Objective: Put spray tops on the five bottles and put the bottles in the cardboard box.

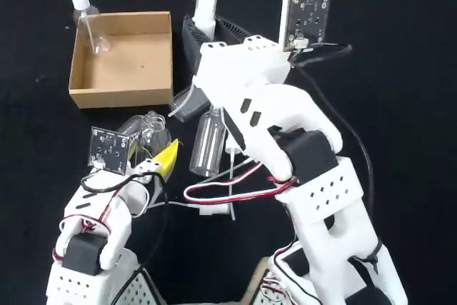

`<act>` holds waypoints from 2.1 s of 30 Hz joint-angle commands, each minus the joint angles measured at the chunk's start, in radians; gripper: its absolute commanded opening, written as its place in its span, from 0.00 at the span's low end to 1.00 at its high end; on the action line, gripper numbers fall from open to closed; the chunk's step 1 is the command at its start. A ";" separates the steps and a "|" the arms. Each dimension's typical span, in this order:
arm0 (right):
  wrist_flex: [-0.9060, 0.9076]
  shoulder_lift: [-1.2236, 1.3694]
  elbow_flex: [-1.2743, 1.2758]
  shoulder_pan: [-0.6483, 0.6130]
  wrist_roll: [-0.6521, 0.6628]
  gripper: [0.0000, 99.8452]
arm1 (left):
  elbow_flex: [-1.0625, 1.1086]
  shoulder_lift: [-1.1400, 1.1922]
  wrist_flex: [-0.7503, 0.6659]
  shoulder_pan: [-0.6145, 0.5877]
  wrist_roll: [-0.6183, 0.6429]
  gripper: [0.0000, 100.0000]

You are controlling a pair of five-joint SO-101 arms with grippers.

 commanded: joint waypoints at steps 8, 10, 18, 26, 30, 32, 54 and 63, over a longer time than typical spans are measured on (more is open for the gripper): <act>-0.176 -0.021 0.091 -0.012 0.000 0.04 | -0.025 -0.008 -0.020 0.012 0.009 0.09; -0.173 -0.022 0.091 -0.011 0.000 0.04 | -0.035 -0.008 -0.021 0.010 0.011 0.09; -0.114 -0.104 0.062 0.032 0.000 0.04 | 0.058 -0.006 -0.313 0.010 0.009 0.09; -0.087 -0.170 0.047 0.032 0.002 0.04 | 0.151 -0.006 -0.448 0.012 0.009 0.10; -0.087 -0.137 0.008 0.032 0.015 0.04 | 0.211 -0.006 -0.562 0.027 0.008 0.10; -0.086 -0.107 -0.022 0.032 0.041 0.04 | 0.239 -0.002 -0.623 0.021 0.003 0.10; -0.078 0.124 -0.228 0.025 0.054 0.04 | 0.236 -0.003 -0.617 0.019 0.009 0.10; -0.043 0.133 -0.232 0.008 0.115 0.04 | 0.236 -0.003 -0.617 0.025 0.009 0.10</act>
